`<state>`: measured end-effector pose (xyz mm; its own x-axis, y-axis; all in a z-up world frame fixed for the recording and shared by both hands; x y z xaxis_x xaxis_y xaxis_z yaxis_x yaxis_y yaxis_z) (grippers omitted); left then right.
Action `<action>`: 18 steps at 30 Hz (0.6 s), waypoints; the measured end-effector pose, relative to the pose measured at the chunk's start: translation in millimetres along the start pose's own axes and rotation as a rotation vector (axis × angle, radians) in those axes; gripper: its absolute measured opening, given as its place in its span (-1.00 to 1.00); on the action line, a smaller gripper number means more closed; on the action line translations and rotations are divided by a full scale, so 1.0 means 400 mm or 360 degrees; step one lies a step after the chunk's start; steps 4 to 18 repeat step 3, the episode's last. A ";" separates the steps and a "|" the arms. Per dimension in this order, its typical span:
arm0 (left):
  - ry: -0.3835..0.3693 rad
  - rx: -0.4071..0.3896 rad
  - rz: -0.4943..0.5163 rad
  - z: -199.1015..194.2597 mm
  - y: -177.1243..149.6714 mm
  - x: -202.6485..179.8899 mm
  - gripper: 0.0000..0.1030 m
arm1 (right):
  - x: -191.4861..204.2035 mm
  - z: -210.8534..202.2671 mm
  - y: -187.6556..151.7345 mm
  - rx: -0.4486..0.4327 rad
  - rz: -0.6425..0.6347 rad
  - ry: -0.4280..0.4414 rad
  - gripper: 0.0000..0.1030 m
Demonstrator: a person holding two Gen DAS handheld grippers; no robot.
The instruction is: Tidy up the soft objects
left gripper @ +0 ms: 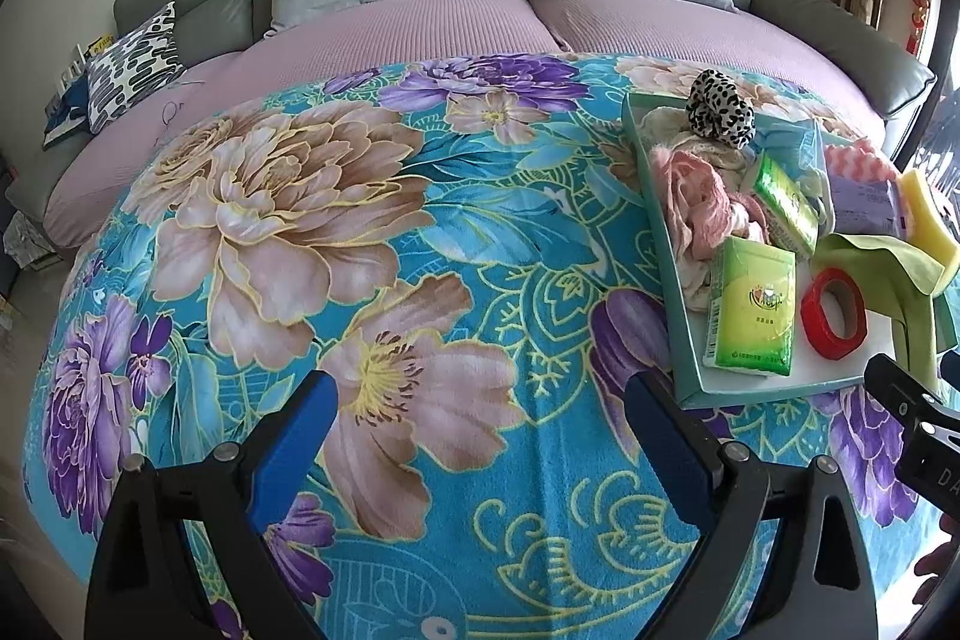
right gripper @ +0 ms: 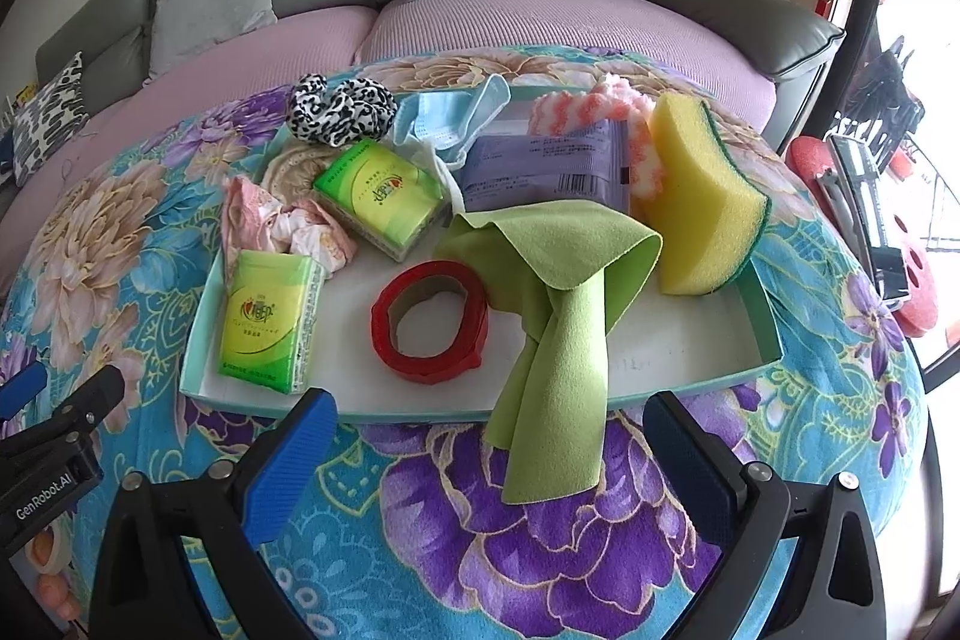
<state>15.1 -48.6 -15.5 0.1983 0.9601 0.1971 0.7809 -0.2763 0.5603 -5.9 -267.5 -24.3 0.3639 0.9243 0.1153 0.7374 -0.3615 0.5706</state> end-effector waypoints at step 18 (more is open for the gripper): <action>-0.0004 -0.0020 -0.0013 -0.005 0.002 0.003 0.87 | 0.001 -0.002 0.003 -0.0011 0.0004 0.0006 1.00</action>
Point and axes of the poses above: each gripper's, at about its wrist camera, not at the fingertips, and z roughly the way its jaws point, x to its left, y to its top, the point moved 3 cm from there along z, roughly the way its jaws point, and after that the axes turned 12 degrees about z, right-handed, at the moved point
